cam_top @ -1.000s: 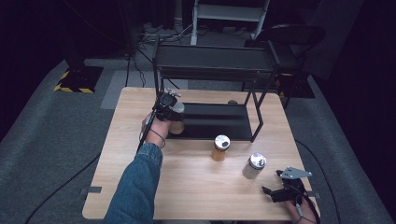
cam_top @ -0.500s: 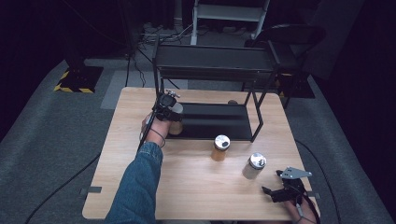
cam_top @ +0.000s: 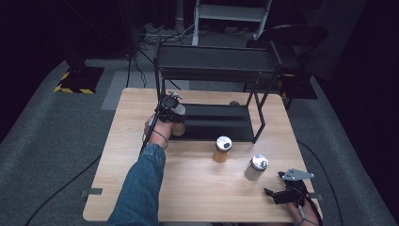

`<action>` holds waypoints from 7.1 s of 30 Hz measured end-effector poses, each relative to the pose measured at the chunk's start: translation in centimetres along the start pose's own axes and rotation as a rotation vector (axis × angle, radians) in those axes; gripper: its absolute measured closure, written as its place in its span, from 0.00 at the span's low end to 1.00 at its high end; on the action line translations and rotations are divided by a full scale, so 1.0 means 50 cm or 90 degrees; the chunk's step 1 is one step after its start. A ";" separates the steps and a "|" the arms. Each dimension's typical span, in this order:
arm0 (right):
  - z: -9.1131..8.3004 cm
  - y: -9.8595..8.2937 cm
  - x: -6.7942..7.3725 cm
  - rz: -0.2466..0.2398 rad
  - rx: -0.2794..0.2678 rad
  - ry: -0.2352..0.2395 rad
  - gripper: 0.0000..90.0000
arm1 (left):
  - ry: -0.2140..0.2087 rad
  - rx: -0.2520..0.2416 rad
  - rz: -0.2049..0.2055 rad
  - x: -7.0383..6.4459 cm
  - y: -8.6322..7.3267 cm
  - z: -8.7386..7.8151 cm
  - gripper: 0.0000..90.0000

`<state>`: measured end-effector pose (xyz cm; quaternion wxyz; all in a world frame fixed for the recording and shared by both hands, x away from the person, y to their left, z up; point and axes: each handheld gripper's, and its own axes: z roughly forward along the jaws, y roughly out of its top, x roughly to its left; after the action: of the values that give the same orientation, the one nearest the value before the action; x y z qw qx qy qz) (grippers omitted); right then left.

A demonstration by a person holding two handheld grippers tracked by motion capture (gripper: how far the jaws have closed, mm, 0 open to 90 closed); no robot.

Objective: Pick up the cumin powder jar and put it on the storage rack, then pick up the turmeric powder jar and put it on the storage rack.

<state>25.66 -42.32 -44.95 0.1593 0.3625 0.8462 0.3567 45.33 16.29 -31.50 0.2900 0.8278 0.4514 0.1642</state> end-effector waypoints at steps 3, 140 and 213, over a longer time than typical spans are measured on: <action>0.000 0.000 0.000 0.000 0.000 0.000 0.02 | 0.002 -0.003 -0.003 0.002 -0.002 0.001 0.36; -0.002 -0.001 -0.009 -0.013 0.000 0.010 0.01 | 0.022 -0.054 -0.049 -0.043 -0.550 -0.102 0.02; -0.094 0.323 0.060 -0.069 -0.105 0.031 0.03 | 0.024 -0.051 -0.052 -0.043 -0.549 -0.102 0.01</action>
<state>29.17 -34.65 -30.11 0.1870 0.2927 0.8359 0.4250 23.56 27.81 -44.78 0.3211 0.7932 0.4830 0.1855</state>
